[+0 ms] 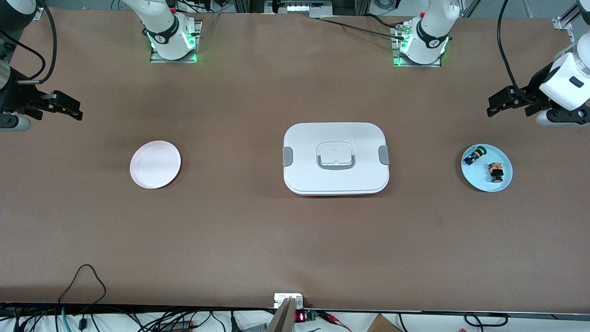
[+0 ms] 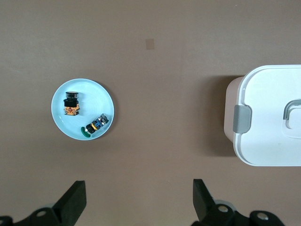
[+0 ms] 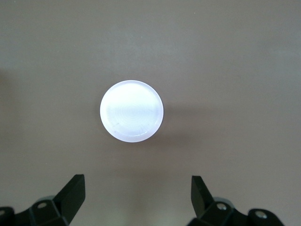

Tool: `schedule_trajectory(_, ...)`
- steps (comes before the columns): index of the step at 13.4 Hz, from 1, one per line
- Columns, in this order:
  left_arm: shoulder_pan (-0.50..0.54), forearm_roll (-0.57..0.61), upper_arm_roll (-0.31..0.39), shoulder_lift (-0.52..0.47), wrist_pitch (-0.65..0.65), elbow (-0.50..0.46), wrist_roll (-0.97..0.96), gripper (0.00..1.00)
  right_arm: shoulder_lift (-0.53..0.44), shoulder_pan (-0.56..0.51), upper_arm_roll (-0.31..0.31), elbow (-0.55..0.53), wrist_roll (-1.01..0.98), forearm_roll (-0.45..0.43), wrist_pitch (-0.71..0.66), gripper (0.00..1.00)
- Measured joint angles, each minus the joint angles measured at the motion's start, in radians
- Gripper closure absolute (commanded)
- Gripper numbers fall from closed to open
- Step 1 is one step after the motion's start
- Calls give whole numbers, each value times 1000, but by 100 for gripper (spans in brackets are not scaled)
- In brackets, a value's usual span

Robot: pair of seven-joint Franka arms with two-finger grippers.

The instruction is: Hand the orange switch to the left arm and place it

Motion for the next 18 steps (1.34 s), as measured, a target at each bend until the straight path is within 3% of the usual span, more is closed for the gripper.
schedule_trajectory(18, 1, 0, -3, 11, -26, 32, -2, 0, -2, 13, 10, 5, -1, 1, -10, 0)
